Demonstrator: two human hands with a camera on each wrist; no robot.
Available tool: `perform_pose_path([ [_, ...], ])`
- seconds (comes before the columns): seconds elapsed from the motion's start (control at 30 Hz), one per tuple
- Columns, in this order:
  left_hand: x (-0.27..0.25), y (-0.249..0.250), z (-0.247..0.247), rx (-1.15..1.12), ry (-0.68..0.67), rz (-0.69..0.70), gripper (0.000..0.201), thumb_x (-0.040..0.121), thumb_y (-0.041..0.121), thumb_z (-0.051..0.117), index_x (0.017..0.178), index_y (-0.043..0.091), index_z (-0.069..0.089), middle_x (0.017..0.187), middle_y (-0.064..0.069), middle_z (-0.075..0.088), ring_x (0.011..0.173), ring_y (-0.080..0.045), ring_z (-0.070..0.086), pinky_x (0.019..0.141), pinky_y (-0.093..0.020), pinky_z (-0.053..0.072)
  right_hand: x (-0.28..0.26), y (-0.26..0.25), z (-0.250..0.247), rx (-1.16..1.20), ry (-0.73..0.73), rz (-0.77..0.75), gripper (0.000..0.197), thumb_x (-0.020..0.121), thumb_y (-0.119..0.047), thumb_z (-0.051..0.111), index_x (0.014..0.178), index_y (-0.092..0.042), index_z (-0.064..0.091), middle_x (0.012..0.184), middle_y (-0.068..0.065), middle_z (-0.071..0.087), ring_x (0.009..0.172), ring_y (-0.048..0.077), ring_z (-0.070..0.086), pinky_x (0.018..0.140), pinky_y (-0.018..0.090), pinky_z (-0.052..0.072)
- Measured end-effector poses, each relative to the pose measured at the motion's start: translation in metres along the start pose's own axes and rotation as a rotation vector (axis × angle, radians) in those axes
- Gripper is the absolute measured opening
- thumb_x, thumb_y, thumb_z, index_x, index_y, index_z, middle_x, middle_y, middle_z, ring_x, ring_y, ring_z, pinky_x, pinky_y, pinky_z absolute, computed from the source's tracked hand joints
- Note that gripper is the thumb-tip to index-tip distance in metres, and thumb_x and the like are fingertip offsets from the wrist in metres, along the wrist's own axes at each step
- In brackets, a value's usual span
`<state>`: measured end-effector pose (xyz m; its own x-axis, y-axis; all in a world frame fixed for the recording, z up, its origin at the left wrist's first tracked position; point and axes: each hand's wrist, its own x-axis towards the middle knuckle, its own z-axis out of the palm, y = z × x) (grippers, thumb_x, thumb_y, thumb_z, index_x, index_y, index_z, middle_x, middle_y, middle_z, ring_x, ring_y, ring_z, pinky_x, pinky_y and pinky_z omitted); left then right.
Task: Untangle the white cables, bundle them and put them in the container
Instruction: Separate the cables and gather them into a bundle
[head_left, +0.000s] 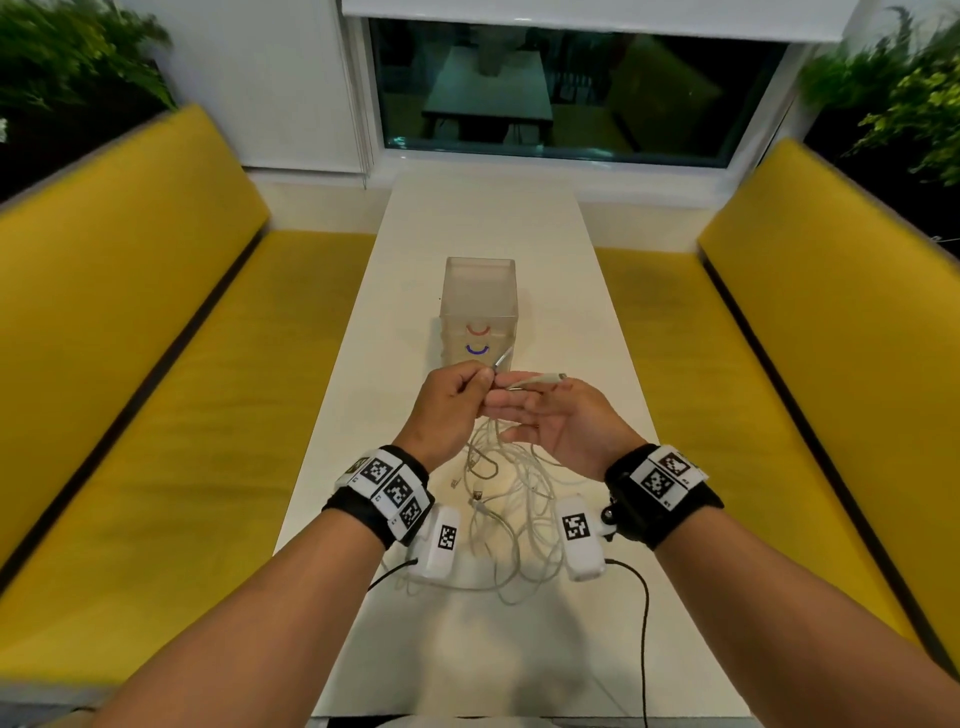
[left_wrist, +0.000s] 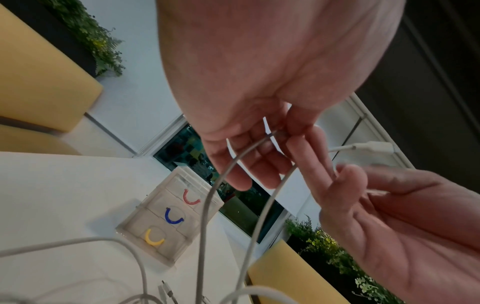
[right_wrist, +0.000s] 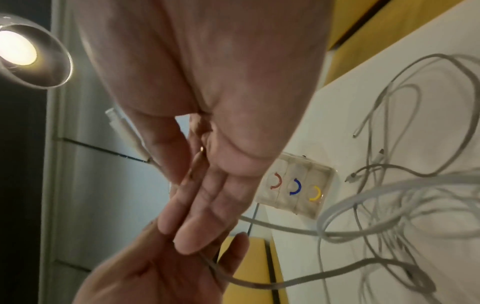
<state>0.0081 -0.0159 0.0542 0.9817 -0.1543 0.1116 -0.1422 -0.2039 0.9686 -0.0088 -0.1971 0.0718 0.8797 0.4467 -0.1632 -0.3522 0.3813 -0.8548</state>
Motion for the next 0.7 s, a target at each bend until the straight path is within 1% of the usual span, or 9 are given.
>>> perform_pose_path([
  [0.1,-0.003,0.002,0.004,-0.036,0.047,0.0,0.028,0.105,0.011,0.049,0.094,0.004,0.074,0.082,0.001,0.07,0.076,-0.01,0.063,0.071,-0.024,0.05,0.003,0.005,0.001,-0.312,0.139,-0.077,0.02,0.098,-0.01,0.06,0.111,0.0,0.071,0.089,0.019,0.075,0.083,0.032,0.075,0.06,0.034,0.055],
  [0.17,-0.003,0.006,0.008,-0.115,0.112,-0.01,0.025,0.105,0.011,0.051,0.102,0.011,0.076,0.09,0.002,0.073,0.084,-0.011,0.066,0.075,-0.025,0.052,0.005,0.006,0.006,-0.531,0.254,-0.138,0.02,0.098,-0.017,0.063,0.094,-0.001,0.075,0.063,0.008,0.067,0.054,0.018,0.063,0.048,0.027,0.043],
  [0.23,-0.002,0.014,0.013,-0.235,0.127,-0.036,0.024,0.104,0.01,0.053,0.1,0.016,0.076,0.093,0.002,0.075,0.084,-0.016,0.064,0.074,-0.032,0.054,0.01,0.008,0.009,-0.688,0.292,-0.19,0.024,0.098,-0.017,0.063,0.084,0.0,0.074,0.049,-0.009,0.058,0.042,0.001,0.048,0.045,0.015,0.037],
  [0.3,-0.002,0.021,0.019,-0.3,0.111,-0.064,0.023,0.104,0.008,0.053,0.099,0.01,0.076,0.099,-0.001,0.075,0.078,-0.013,0.062,0.065,-0.026,0.049,0.013,0.009,0.014,-0.764,0.278,-0.212,0.026,0.099,-0.012,0.061,0.075,-0.01,0.073,0.053,-0.014,0.064,0.048,-0.003,0.054,0.054,0.011,0.04],
  [0.4,-0.003,0.027,0.022,-0.23,0.135,-0.071,0.022,0.103,0.008,0.056,0.103,-0.001,0.076,0.095,-0.008,0.075,0.076,-0.005,0.066,0.065,-0.018,0.052,0.018,0.011,0.015,-0.846,0.302,-0.224,0.044,0.096,-0.008,0.059,0.057,-0.027,0.065,0.056,-0.011,0.06,0.052,0.003,0.052,0.059,0.027,0.043],
  [0.47,-0.003,0.029,0.021,-0.148,0.14,-0.068,0.026,0.102,0.012,0.057,0.095,-0.004,0.076,0.076,-0.019,0.072,0.062,-0.012,0.065,0.059,-0.026,0.055,0.021,0.013,0.012,-0.911,0.299,-0.238,0.038,0.099,-0.011,0.053,0.065,-0.021,0.067,0.06,-0.007,0.064,0.057,0.012,0.058,0.063,0.036,0.05],
  [0.53,-0.002,0.031,0.019,-0.12,0.1,-0.068,0.032,0.102,0.013,0.057,0.086,-0.009,0.073,0.067,-0.03,0.065,0.049,-0.02,0.06,0.051,-0.03,0.053,0.02,0.014,0.011,-0.93,0.281,-0.243,0.031,0.099,-0.01,0.047,0.077,-0.005,0.068,0.06,-0.001,0.066,0.055,0.018,0.063,0.062,0.037,0.053],
  [0.6,-0.001,0.034,0.017,-0.101,0.069,-0.06,0.035,0.102,0.012,0.057,0.08,-0.011,0.071,0.06,-0.023,0.063,0.047,-0.016,0.057,0.051,-0.026,0.05,0.017,0.016,0.013,-0.911,0.302,-0.253,0.028,0.099,-0.007,0.045,0.081,0.0,0.066,0.056,-0.001,0.062,0.048,0.016,0.061,0.055,0.031,0.05],
  [0.7,-0.001,0.041,0.016,-0.064,0.123,-0.054,0.031,0.101,0.01,0.058,0.079,-0.004,0.074,0.069,-0.007,0.071,0.06,-0.006,0.063,0.062,-0.022,0.052,0.013,0.013,0.018,-0.87,0.309,-0.3,0.029,0.1,-0.009,0.05,0.074,-0.004,0.063,0.049,-0.009,0.055,0.044,0.012,0.052,0.054,0.029,0.044],
])
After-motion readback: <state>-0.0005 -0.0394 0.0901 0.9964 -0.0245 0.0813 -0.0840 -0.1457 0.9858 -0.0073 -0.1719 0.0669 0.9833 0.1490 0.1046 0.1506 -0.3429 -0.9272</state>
